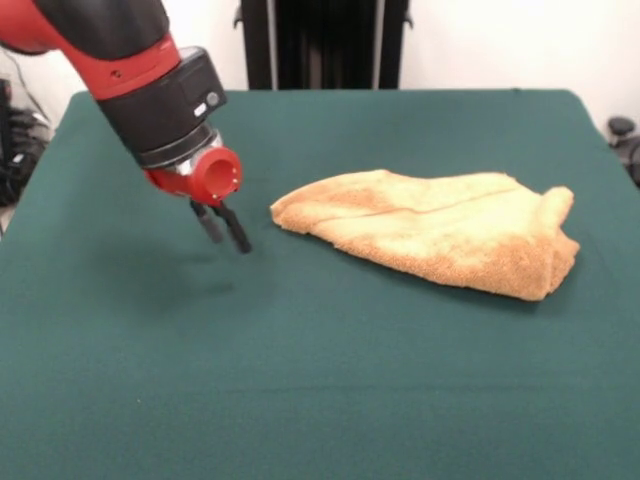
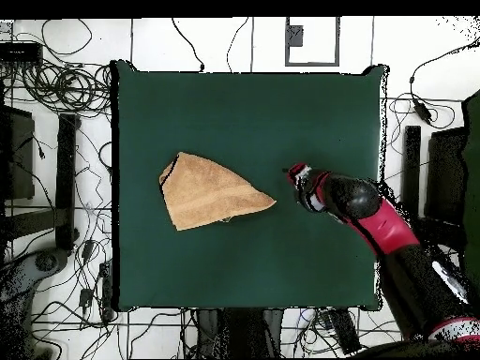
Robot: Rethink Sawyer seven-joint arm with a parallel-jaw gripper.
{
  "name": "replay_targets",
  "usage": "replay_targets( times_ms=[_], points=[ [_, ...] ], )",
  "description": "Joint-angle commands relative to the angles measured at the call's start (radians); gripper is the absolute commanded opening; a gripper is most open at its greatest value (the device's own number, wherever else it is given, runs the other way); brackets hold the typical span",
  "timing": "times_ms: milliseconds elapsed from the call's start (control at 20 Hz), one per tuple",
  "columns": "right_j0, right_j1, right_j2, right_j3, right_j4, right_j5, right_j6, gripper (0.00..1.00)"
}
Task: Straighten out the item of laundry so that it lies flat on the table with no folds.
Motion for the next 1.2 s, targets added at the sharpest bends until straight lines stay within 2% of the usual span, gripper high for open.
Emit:
replay_targets(
  times_ms=[50,650,1200],
  points=[
    [0.020,0.114,0.162,0.120,0.130,0.178,0.095,1.00],
    [0.007,0.161,0.186,0.136,0.170,0.212,0.073,1.00],
    [-0.019,0.179,0.220,0.234,0.162,0.130,0.078,1.00]
  ],
)
